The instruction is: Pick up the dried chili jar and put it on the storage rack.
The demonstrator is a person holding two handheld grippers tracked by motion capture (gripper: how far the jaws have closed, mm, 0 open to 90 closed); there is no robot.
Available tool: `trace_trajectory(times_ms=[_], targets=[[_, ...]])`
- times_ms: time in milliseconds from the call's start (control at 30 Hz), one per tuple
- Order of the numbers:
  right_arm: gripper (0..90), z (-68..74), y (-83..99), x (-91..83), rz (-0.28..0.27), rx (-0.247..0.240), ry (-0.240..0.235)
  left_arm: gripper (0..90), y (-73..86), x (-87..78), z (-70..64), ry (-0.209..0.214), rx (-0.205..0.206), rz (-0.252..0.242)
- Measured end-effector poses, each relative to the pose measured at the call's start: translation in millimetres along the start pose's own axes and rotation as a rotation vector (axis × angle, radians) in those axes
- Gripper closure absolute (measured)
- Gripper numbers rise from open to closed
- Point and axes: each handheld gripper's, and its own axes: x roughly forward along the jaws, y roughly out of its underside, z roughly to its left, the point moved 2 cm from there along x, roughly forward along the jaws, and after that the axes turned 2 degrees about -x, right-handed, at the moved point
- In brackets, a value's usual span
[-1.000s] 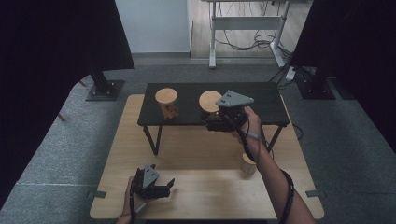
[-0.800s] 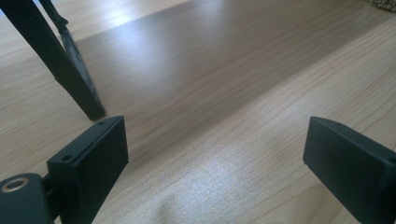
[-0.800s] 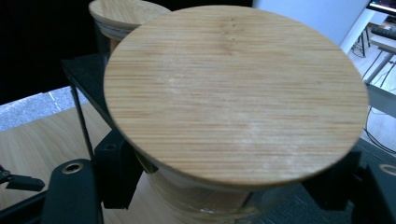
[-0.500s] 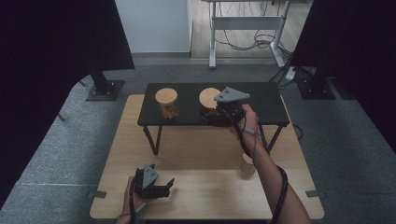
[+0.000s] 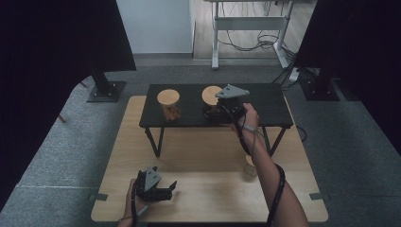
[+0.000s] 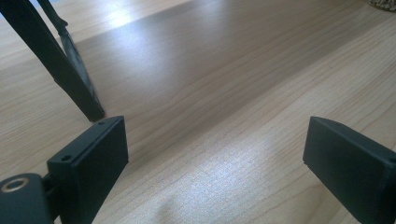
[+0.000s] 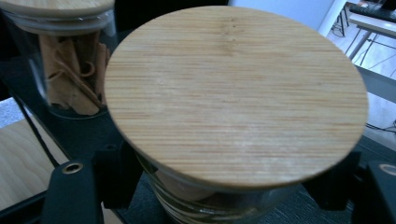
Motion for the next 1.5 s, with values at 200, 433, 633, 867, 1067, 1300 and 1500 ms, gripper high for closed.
trace_trajectory(times_ms=[200, 433, 633, 867, 1067, 1300, 1500], targets=[[25.4, -1.3, 2.9, 5.4, 0.012, 0.006, 0.005, 6.4, 0.2, 0.7, -1.6, 0.003, 0.006, 0.004], [25.3, 0.2, 4.8, 10.3, 0.022, 0.004, 0.010, 6.4, 0.3, 0.8, -1.8, 0.002, 0.007, 0.005], [25.3, 0.0, 6.3, 13.0, 0.018, 0.019, 0.015, 6.4, 0.6, 1.2, -2.0, 0.001, 0.011, 0.010], [24.4, -1.2, 10.2, 14.6, 0.001, 0.042, 0.032, 6.3, 0.5, 1.1, -2.5, 0.003, 0.012, 0.011], [21.6, -1.3, 13.0, 14.8, 0.019, 0.030, 0.059, 6.3, 0.7, 1.4, -2.7, 0.003, 0.011, 0.012], [20.5, 2.0, 16.6, 15.6, 0.027, 0.012, 0.083, 6.3, 1.1, 2.0, -3.5, 0.005, 0.016, 0.016], [20.3, 3.2, 16.9, 15.9, 0.025, 0.011, 0.091, 6.3, 1.1, 2.1, -3.8, 0.005, 0.017, 0.016]])
